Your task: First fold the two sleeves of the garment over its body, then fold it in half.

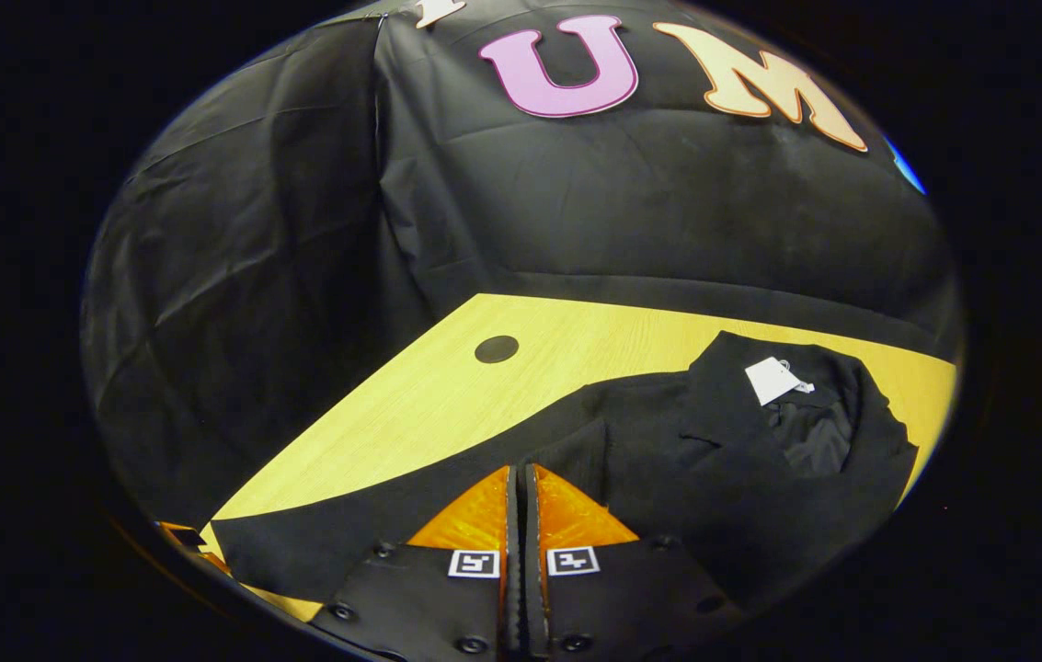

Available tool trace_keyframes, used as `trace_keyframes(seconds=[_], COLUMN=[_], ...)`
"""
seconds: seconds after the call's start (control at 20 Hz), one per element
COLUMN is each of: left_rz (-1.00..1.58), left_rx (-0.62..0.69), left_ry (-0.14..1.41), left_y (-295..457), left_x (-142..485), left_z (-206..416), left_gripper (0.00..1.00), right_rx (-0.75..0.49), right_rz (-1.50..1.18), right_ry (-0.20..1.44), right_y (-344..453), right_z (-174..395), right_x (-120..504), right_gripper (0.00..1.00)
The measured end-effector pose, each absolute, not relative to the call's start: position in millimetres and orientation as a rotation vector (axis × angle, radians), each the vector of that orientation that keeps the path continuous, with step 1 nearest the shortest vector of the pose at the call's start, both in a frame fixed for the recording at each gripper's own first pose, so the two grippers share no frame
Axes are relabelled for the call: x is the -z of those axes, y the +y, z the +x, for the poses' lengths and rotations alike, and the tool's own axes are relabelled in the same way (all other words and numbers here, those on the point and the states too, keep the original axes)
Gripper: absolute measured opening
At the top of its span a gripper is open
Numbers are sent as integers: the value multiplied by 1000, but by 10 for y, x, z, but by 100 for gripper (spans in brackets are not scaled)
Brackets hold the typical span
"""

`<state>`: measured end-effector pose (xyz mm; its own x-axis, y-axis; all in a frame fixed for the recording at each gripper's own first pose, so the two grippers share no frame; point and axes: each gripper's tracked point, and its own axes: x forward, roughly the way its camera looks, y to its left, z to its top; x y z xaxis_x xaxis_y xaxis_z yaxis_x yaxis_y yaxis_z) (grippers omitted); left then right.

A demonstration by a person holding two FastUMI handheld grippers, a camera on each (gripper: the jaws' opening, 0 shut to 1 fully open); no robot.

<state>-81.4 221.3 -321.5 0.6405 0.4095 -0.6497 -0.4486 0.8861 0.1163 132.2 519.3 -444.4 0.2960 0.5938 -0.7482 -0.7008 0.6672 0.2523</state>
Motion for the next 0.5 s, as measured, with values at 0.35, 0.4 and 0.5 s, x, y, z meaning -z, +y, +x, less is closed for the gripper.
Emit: trace_keyframes(seconds=[0.35,0.4,0.5], left_rz=[-64,-52,-29], left_rx=[-561,-556,-545], left_ry=[747,754,771], left_y=[2341,2338,2330], left_x=[3388,3392,3428], left_z=[-970,-973,-977], left_gripper=[96,96,96], right_rx=[-900,-890,-871], right_rz=[-113,-127,-169], right_ry=[890,885,876], right_y=[5122,5122,5126], right_z=[1675,1761,1826], right_x=[4122,4073,4147], right_gripper=[58,70,92])
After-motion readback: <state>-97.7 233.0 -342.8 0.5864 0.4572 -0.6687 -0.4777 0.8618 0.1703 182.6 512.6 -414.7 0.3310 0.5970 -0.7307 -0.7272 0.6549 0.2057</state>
